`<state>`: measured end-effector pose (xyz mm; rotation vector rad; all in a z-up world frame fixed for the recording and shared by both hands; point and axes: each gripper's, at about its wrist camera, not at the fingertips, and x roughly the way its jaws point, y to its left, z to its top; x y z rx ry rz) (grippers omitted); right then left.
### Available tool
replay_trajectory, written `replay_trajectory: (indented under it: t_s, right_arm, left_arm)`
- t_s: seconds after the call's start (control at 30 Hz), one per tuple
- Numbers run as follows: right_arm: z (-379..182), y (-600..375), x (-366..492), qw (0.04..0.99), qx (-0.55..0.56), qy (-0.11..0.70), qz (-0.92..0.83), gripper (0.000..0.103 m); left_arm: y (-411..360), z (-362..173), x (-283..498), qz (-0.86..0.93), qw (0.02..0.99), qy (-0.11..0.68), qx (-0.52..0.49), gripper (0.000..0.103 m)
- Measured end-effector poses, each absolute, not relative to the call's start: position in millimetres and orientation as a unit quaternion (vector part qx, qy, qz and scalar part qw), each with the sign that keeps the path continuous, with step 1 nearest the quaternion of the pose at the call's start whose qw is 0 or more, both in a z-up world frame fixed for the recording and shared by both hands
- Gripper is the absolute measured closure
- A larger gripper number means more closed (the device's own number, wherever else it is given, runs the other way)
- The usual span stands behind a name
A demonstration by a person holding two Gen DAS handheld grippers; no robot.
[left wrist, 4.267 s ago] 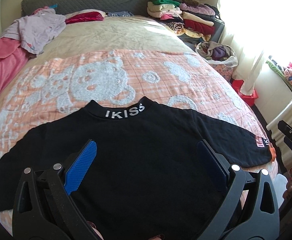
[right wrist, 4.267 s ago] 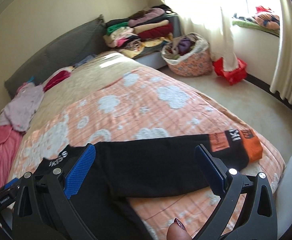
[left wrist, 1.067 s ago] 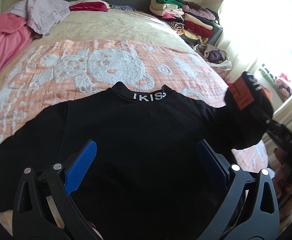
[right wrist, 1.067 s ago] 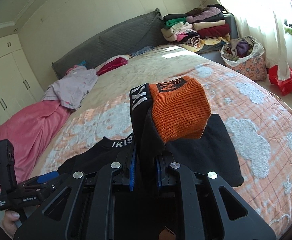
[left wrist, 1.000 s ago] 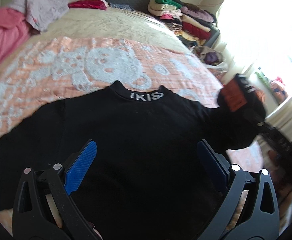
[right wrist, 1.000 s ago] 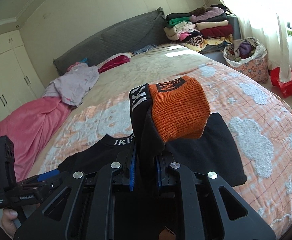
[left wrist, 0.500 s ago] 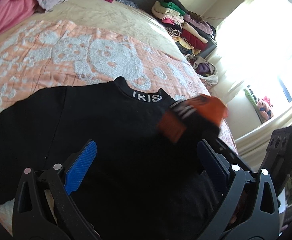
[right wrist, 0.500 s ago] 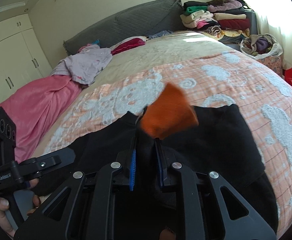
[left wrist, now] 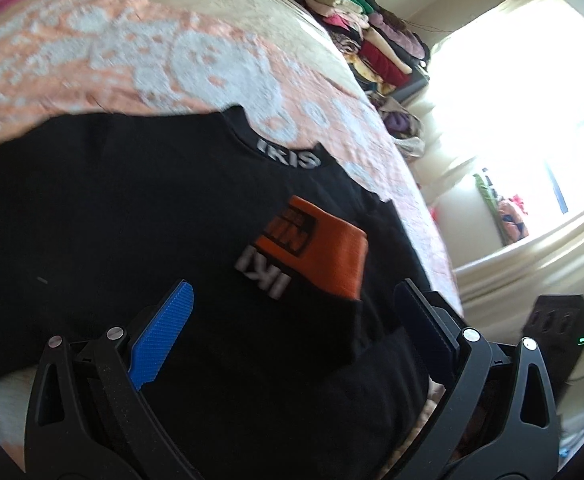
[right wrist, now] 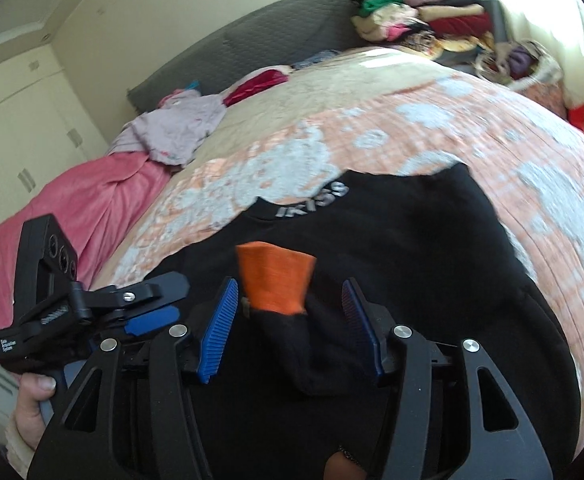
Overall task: Fold small clothes
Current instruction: 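Carry the held sleeve across the sweatshirt body toward the other sleeve, then lay the cuff on the sweatshirt body and open the right tool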
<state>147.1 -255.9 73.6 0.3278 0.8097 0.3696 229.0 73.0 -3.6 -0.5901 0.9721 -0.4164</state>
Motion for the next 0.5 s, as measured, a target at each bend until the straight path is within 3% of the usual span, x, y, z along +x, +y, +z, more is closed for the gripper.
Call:
replay_trajectory:
  t_s: [0.13,0.27,0.5]
  right_arm:
    - [65,-273,148,0.894,0.162,0.395,0.137,0.049]
    - [48,-246,164,0.899,0.059,0.416,0.122,0.049]
    - [26,-211,155,0.879,0.027,0.433,0.200,0.049]
  left_arm:
    - [55,0,226,-0.217,0.822,0.455,-0.265,0.009]
    - [55,-1,224,-0.211,0.821,0.457,-0.270,0.009]
    - [82,-9,228,-0.187,0.812,0.466,-0.299,0.009]
